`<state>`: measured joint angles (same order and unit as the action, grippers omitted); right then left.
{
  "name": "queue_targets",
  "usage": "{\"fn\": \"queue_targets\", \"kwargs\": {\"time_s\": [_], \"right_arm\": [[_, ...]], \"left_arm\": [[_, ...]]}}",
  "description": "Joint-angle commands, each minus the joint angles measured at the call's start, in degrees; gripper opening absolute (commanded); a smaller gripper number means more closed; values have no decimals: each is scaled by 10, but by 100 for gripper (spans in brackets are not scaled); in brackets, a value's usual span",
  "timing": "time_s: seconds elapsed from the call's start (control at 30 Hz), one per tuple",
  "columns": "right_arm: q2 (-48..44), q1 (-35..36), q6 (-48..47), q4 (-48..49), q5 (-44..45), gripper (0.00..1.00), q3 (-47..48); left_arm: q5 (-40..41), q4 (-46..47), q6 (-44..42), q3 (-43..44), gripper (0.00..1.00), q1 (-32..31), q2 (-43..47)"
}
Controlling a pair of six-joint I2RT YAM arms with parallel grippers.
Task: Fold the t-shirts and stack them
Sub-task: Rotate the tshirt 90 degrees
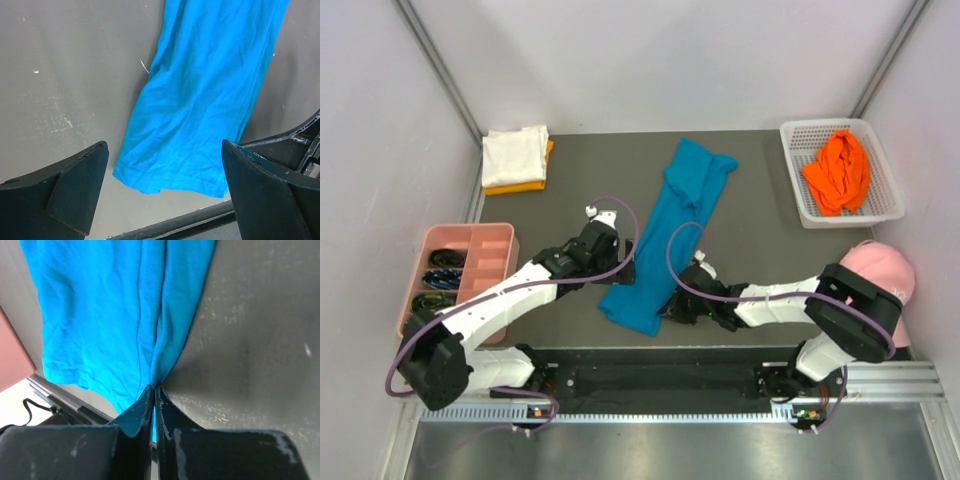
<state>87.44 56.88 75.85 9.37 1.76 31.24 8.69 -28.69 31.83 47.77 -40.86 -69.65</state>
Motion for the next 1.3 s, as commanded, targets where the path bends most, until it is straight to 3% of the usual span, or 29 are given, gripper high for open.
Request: {"fn": "queue_targets", "kwargs": {"time_s": [0.0, 0.5, 0.77, 0.83, 0.87, 0.93, 1.17, 1.27], "right_arm": [[-32, 8, 5, -33, 25, 0, -9], [-336, 8, 53, -330, 133, 0, -85], [-418, 8, 78, -421, 141, 0, -116], [-427, 8, 83, -437, 147, 21, -109], [-429, 8, 85, -455, 152, 38, -106], [-434, 8, 86, -473, 165, 47, -92], [-449, 8, 47, -537, 226, 54, -47], [-462, 7, 19, -554, 243, 54, -27]], "left_arm": [[9, 14, 2, -7, 99, 0, 6], [-22, 61, 6, -12, 99, 1, -31], [-31, 83, -3, 28, 99, 1, -84], [-29, 86, -8, 45, 99, 1, -100], [-24, 90, -15, 51, 99, 1, -103], [-15, 96, -25, 77, 99, 1, -120], [-17, 192, -58, 186, 99, 25, -196], [-81, 250, -66, 245, 99, 68, -257]]}}
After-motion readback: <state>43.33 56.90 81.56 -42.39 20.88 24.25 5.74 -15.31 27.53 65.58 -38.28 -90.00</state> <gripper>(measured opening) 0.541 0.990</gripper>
